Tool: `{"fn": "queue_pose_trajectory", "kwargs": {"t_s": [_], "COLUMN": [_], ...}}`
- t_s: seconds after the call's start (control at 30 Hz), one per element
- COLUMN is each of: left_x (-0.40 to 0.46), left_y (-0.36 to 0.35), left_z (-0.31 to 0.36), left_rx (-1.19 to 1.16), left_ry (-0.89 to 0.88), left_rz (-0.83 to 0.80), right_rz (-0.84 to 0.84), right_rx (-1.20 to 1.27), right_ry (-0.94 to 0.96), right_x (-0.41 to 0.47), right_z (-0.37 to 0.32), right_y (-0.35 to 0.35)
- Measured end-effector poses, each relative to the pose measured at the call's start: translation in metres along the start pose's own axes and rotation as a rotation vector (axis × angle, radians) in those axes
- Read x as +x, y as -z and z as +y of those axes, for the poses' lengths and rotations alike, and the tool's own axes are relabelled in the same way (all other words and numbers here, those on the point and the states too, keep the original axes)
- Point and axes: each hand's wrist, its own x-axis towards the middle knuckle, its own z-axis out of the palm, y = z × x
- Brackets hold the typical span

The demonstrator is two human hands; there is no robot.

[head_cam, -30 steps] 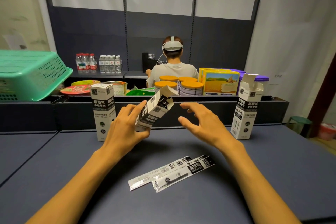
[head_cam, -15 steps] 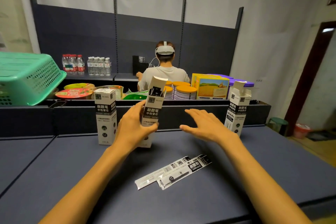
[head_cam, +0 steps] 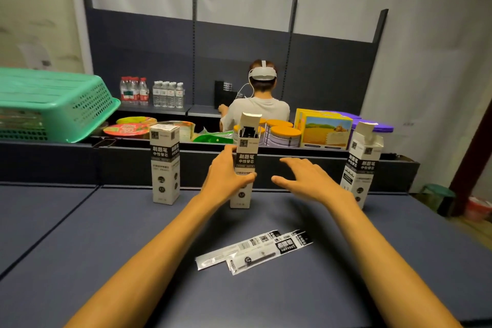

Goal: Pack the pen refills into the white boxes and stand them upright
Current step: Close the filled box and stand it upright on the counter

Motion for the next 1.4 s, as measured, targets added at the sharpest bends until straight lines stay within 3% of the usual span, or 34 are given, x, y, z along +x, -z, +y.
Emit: {"fn": "queue_pose_trajectory", "kwargs": {"t_s": [0.27, 0.43, 0.53, 0.73, 0.87, 1.23, 1.4], "left_x": [0.004, 0.009, 0.02, 0.043, 0.046, 0.043, 0.047], "left_y": [-0.014, 0.008, 0.03, 0.047, 0.037, 0.024, 0.024], "left_z": [0.003, -0.002, 0.002, 0.017, 0.026, 0.022, 0.023], "left_rx": [0.007, 0.057, 0.033, -0.314, -0.43, -0.49, -0.5], "left_ry": [0.041, 0.117, 0.15, 0.215, 0.267, 0.197, 0.2], "left_rz": [-0.024, -0.145, -0.168, -0.194, -0.222, -0.139, -0.125], "right_rz": [0.024, 0.042, 0.068, 0.215, 0.158, 0.201, 0.137], "right_rx": [-0.057, -0.017, 0.148, 0.695, 0.999, 1.173, 1.199], "right_ry": [0.032, 0.052, 0.036, 0.019, -0.006, 0.013, 0.023], "right_x": [0.016, 0.028, 0.038, 0.055, 0.055, 0.056, 0.058], "right_z": [0.023, 0.019, 0.006, -0.017, -0.036, -0.047, -0.047], "right_y": [0.003, 0.004, 0.009, 0.018, 0.015, 0.004, 0.004]}}
